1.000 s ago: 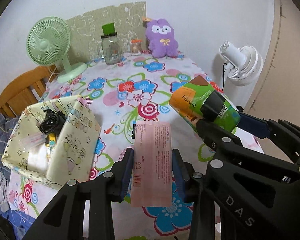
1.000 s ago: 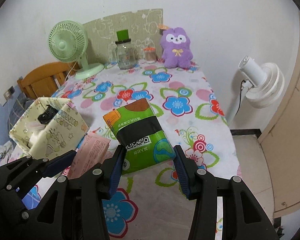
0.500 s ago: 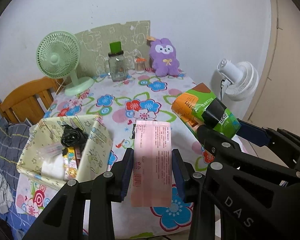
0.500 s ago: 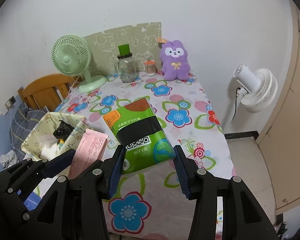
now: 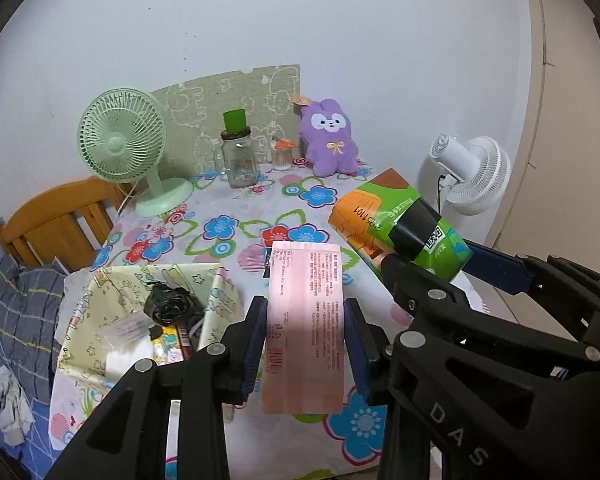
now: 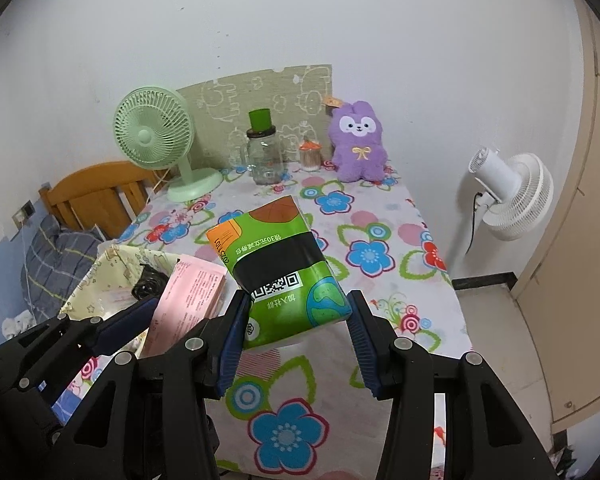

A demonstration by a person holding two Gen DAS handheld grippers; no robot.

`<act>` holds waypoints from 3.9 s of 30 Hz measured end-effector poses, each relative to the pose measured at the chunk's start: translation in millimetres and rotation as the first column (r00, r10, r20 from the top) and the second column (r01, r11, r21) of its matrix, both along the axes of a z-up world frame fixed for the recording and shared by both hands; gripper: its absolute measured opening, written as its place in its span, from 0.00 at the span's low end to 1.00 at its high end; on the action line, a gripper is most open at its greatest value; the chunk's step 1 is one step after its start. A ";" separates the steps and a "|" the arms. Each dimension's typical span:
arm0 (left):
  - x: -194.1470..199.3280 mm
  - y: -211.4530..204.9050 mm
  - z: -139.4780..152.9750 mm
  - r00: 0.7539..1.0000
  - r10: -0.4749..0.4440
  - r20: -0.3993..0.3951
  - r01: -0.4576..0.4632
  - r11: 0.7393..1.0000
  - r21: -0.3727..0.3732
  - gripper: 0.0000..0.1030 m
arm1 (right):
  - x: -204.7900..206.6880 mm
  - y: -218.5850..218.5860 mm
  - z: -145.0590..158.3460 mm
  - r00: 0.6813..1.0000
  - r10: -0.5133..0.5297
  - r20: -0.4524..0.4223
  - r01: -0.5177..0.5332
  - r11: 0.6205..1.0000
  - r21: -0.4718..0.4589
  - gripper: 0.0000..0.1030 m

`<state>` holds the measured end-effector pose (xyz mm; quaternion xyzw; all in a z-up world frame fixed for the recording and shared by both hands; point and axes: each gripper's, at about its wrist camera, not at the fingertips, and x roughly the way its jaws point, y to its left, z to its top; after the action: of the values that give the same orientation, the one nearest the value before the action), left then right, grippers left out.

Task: Organize soft objects

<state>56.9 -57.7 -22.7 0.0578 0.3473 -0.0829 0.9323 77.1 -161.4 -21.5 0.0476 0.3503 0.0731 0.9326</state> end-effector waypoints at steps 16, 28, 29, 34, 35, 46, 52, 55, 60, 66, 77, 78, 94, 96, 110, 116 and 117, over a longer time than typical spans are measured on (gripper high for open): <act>19.8 49.5 -6.4 0.998 0.063 -0.002 -0.063 0.998 0.022 0.37 | 25.2 53.4 -2.7 0.997 0.078 -0.005 -0.079 0.997 -0.010 0.51; 32.8 94.3 -18.8 0.993 0.119 -0.021 -0.119 0.993 0.016 0.37 | 42.0 100.9 -12.1 0.989 0.147 -0.028 -0.147 0.989 -0.006 0.51; 33.6 97.1 -19.3 0.992 0.121 -0.022 -0.121 0.993 0.015 0.37 | 43.4 105.3 -13.1 0.988 0.154 -0.029 -0.154 0.988 -0.005 0.51; 39.0 114.5 -26.0 0.989 0.142 -0.034 -0.141 0.990 0.017 0.38 | 49.3 122.9 -18.8 0.984 0.176 -0.041 -0.177 0.984 -0.007 0.51; 40.1 117.7 -27.0 0.989 0.145 -0.036 -0.145 0.989 0.018 0.38 | 50.6 126.3 -19.6 0.983 0.180 -0.044 -0.180 0.984 -0.007 0.51; 49.3 150.1 -48.6 0.980 0.182 -0.077 -0.180 0.983 0.038 0.38 | 61.2 161.6 -39.8 0.970 0.220 -0.100 -0.220 0.975 0.006 0.51; 52.3 160.5 -60.2 0.975 0.196 -0.104 -0.192 0.980 0.044 0.38 | 66.1 174.8 -52.2 0.963 0.233 -0.133 -0.234 0.972 0.012 0.51; 55.0 166.3 -66.9 0.972 0.202 -0.122 -0.197 0.979 0.048 0.38 | 69.1 181.2 -58.7 0.959 0.241 -0.151 -0.243 0.970 0.007 0.51; 62.4 173.0 -77.7 0.965 0.217 -0.149 -0.211 0.976 0.058 0.38 | 74.5 188.9 -69.5 0.953 0.247 -0.174 -0.251 0.968 -0.001 0.51; 70.3 181.6 -88.0 0.955 0.234 -0.181 -0.229 0.972 0.048 0.38 | 79.3 196.4 -76.3 0.952 0.253 -0.172 -0.261 0.965 -0.020 0.51; 77.9 185.1 -91.3 0.951 0.225 -0.210 -0.222 0.974 0.037 0.54 | 88.3 197.5 -79.7 0.939 0.294 -0.177 -0.295 0.955 0.022 0.59; 77.7 185.6 -90.5 0.950 0.225 -0.214 -0.223 0.974 0.036 0.64 | 88.2 197.2 -79.3 0.937 0.301 -0.179 -0.300 0.953 0.035 0.61; 55.1 183.7 -66.2 0.962 0.233 -0.141 -0.233 0.972 0.015 0.83 | 62.9 188.0 -53.3 0.956 0.279 -0.091 -0.278 0.960 0.026 0.86; 53.7 181.6 -62.7 0.963 0.233 -0.134 -0.233 0.972 0.020 0.85 | 61.2 185.4 -50.2 0.959 0.270 -0.084 -0.269 0.963 0.023 0.88; 35.8 154.9 -38.0 0.973 0.226 -0.056 -0.226 0.974 0.014 0.94 | 42.7 154.5 -26.7 0.977 0.212 -0.021 -0.211 0.977 0.018 0.95; 28.0 136.2 -26.6 0.977 0.212 -0.029 -0.212 0.977 0.015 0.95 | 33.8 135.0 -18.1 0.982 0.190 0.000 -0.190 0.981 0.027 0.97; 26.1 133.2 -24.7 0.977 0.212 -0.024 -0.211 0.977 0.016 0.95 | 32.1 131.1 -16.1 0.983 0.184 0.005 -0.184 0.983 0.027 0.98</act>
<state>83.0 75.4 -47.4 0.0257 0.3638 0.0184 0.9309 109.2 -30.3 -37.6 0.0274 0.3512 0.1638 0.9215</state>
